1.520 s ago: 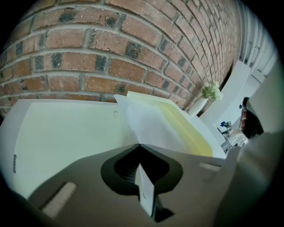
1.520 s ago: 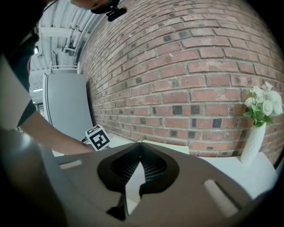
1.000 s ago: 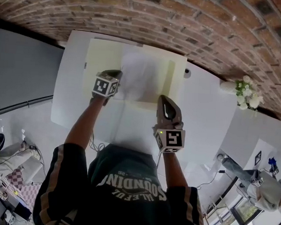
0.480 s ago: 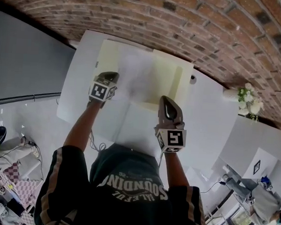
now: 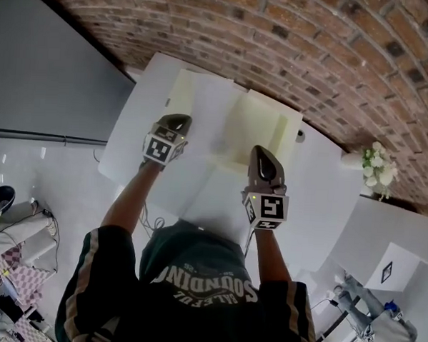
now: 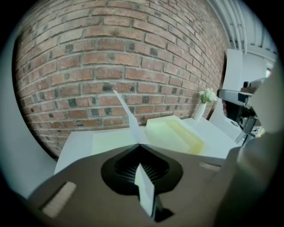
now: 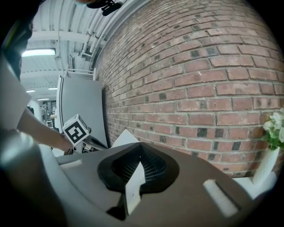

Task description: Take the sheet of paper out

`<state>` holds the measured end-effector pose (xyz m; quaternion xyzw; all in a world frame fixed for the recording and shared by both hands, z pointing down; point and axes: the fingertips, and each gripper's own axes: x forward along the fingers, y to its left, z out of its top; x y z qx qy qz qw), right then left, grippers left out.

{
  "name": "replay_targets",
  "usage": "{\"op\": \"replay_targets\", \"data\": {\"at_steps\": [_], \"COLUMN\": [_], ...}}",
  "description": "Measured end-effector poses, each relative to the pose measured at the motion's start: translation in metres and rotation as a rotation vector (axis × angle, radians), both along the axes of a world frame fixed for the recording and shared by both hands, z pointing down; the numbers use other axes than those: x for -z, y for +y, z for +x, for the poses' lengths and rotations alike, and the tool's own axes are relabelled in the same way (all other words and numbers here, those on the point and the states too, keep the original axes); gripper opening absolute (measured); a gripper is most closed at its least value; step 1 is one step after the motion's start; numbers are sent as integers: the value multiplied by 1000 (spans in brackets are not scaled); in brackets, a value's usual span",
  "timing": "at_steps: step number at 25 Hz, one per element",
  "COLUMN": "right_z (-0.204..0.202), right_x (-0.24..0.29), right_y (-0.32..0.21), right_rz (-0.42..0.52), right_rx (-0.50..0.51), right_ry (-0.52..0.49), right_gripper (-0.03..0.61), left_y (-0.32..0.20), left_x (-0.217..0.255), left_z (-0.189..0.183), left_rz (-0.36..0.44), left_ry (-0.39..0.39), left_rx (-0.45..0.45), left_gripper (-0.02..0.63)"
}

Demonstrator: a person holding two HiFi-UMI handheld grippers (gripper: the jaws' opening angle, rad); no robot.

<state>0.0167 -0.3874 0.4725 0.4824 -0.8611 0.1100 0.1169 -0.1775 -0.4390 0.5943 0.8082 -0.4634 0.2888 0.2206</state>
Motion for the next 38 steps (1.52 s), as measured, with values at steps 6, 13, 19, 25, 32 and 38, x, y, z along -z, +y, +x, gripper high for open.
{"op": "replay_targets", "data": {"at_steps": [6,13,19,25,32,38], "right_z": [-4,2,14,25,33,36], "right_x": [22,41,56,63,65,60], "right_y": [-1,-3,-6,-6,-3,1], "right_rz": [47,93,125,150,155,145], "right_rx": [18,5,-17,-45,-62,-70], "right_ry": [9,9,5,13,10,11], "right_gripper": [-2,-2,-2,-3,-3,-3], "left_y": [5,14,20,21,25,29], "left_x": [58,112,137,151,155,152], "left_z": [13,23,41,52,61,65], "left_rz": [128,243,301,330,336,331], "left_ry": [-10,4,16,30,35,37], "left_rx": [-40,-31,-38,-48,-66,-77], "left_gripper": [11,11,11,11,11,11]}}
